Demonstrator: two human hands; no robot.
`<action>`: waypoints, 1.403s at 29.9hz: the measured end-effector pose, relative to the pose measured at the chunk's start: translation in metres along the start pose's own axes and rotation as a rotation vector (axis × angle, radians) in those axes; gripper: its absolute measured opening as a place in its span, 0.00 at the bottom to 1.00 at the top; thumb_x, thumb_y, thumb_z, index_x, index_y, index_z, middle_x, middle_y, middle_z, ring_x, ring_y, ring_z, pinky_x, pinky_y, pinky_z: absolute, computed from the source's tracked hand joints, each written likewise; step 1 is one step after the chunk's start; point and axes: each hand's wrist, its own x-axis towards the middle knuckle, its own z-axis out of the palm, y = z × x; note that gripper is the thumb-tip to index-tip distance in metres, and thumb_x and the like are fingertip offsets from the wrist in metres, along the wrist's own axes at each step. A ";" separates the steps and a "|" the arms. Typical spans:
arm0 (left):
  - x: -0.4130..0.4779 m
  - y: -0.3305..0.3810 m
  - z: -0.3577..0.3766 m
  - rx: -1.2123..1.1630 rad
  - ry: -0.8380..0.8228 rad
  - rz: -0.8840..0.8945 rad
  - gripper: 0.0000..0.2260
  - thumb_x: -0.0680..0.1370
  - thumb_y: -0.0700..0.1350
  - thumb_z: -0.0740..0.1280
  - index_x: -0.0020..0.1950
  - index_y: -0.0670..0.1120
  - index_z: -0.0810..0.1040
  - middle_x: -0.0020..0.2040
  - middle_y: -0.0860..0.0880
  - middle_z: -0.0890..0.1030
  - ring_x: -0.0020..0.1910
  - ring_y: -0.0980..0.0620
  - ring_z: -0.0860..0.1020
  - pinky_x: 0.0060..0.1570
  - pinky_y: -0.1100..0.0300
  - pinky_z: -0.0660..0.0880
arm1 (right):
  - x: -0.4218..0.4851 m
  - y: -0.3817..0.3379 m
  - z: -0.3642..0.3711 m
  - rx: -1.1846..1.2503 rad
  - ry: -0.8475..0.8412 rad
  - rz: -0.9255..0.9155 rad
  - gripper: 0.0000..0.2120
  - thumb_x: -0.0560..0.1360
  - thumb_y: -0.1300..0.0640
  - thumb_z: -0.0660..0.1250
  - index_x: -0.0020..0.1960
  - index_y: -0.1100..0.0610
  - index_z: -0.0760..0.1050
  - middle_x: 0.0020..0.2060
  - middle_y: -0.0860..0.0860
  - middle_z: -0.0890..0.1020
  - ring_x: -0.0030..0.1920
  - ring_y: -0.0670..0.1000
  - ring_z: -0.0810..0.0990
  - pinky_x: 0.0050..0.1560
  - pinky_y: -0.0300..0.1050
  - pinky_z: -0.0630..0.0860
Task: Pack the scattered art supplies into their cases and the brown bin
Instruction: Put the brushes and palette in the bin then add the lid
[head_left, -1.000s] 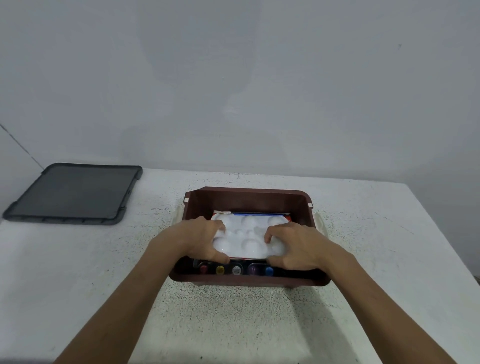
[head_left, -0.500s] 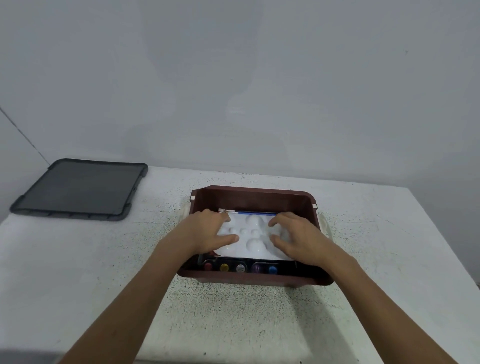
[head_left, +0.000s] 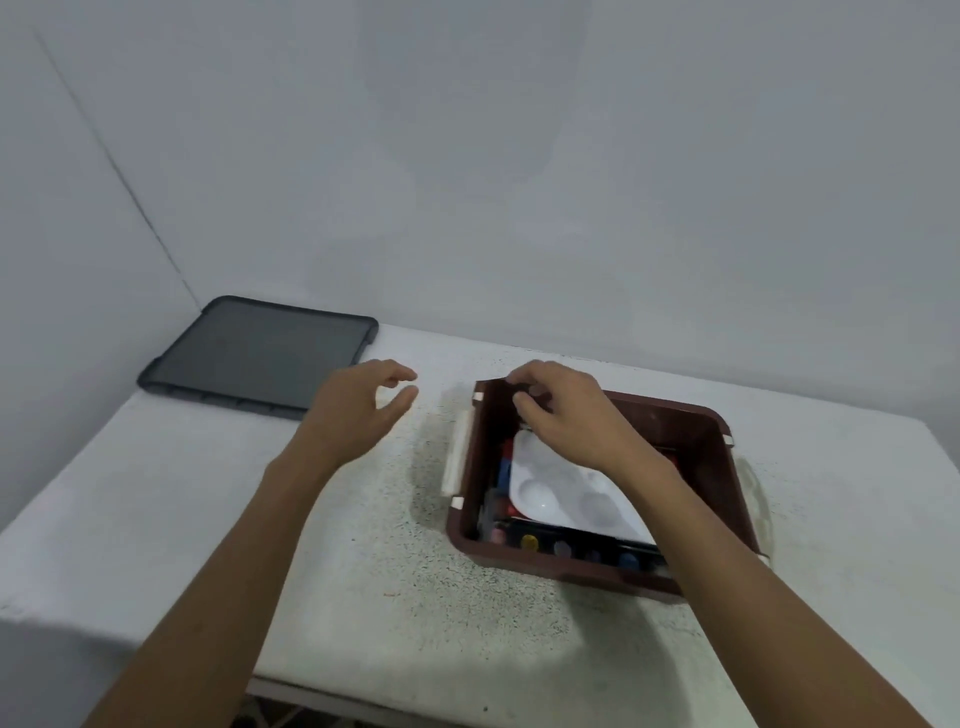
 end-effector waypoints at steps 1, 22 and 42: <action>-0.002 -0.014 -0.007 -0.006 0.021 -0.048 0.12 0.79 0.51 0.66 0.58 0.47 0.81 0.54 0.52 0.83 0.52 0.55 0.80 0.55 0.57 0.75 | 0.010 -0.010 0.006 0.027 -0.007 0.001 0.13 0.79 0.56 0.62 0.63 0.53 0.75 0.57 0.49 0.79 0.55 0.48 0.78 0.58 0.44 0.74; -0.001 -0.303 -0.110 0.006 0.118 -0.752 0.27 0.74 0.54 0.66 0.67 0.39 0.70 0.63 0.36 0.74 0.60 0.37 0.75 0.61 0.43 0.73 | 0.141 -0.102 0.179 0.355 -0.342 0.396 0.27 0.81 0.56 0.61 0.77 0.62 0.57 0.68 0.58 0.71 0.65 0.57 0.75 0.62 0.52 0.75; -0.022 -0.240 -0.122 -0.464 0.353 -0.745 0.08 0.82 0.43 0.60 0.52 0.42 0.78 0.48 0.43 0.76 0.47 0.46 0.73 0.47 0.52 0.71 | 0.153 -0.095 0.157 0.829 0.140 0.646 0.04 0.76 0.67 0.65 0.42 0.63 0.75 0.39 0.58 0.76 0.36 0.52 0.74 0.37 0.42 0.76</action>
